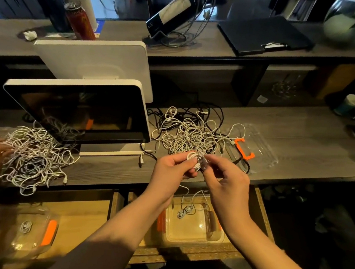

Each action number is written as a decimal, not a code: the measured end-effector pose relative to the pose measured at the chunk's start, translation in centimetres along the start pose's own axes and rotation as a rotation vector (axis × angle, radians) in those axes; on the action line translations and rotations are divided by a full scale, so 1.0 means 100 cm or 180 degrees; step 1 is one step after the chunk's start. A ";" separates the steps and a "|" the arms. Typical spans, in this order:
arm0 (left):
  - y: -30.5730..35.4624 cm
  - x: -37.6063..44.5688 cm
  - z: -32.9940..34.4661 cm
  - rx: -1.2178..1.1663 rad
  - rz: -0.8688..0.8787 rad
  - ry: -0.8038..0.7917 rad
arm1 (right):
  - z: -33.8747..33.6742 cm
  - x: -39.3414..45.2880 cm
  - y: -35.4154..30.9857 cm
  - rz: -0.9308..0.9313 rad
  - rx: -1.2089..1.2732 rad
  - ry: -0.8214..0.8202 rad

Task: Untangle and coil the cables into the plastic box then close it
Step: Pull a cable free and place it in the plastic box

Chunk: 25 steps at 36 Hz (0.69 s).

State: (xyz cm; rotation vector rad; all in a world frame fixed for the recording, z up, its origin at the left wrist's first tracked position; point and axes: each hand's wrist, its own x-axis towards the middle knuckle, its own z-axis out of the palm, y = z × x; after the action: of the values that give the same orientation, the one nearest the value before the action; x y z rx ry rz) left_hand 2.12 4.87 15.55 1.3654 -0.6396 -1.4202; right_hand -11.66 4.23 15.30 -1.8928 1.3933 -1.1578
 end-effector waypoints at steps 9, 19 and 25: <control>-0.009 0.001 0.016 -0.0163 0.0038 0.0337 | 0.002 0.005 0.002 -0.0188 -0.0737 -0.0136; -0.015 -0.001 0.023 0.0387 0.0253 0.0394 | -0.005 0.008 0.002 -0.0167 -0.1160 -0.0623; -0.012 0.001 0.019 0.0277 0.0254 0.0420 | -0.006 0.006 0.001 -0.0197 -0.1006 -0.0598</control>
State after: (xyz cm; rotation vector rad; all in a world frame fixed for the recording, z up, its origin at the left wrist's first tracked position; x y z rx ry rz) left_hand -0.04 4.71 14.83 1.4724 -0.6682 -1.2403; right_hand -12.18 3.67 15.71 -2.2118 1.4886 -0.7965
